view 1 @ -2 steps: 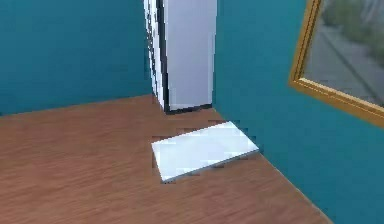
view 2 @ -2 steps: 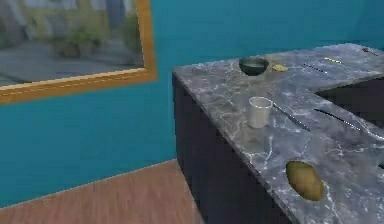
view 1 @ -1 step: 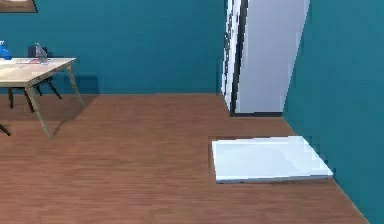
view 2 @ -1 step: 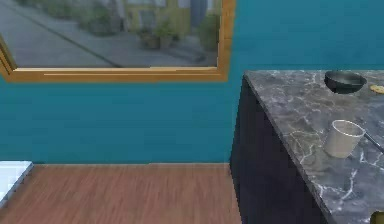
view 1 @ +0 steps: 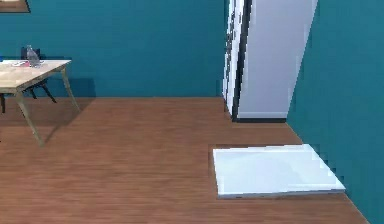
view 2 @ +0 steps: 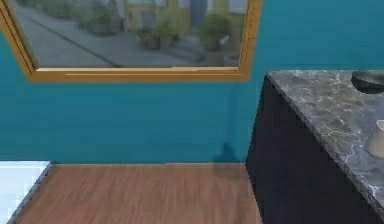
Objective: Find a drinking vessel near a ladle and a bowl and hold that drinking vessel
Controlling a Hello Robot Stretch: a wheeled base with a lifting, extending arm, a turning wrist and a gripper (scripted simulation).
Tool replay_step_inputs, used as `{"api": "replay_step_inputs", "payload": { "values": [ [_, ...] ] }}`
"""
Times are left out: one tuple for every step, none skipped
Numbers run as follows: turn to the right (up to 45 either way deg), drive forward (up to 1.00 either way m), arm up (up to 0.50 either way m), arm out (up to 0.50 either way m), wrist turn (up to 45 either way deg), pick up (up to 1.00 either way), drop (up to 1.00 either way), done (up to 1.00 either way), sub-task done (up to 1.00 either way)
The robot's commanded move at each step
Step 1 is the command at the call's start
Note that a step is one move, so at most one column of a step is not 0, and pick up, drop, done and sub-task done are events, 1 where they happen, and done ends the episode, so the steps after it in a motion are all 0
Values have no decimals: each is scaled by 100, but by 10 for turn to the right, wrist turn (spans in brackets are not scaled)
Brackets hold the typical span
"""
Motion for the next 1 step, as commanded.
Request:
{"api": "replay_step_inputs", "payload": {
  "values": [
    [450,0,0,0,0,0,0,0,0]
  ]
}}
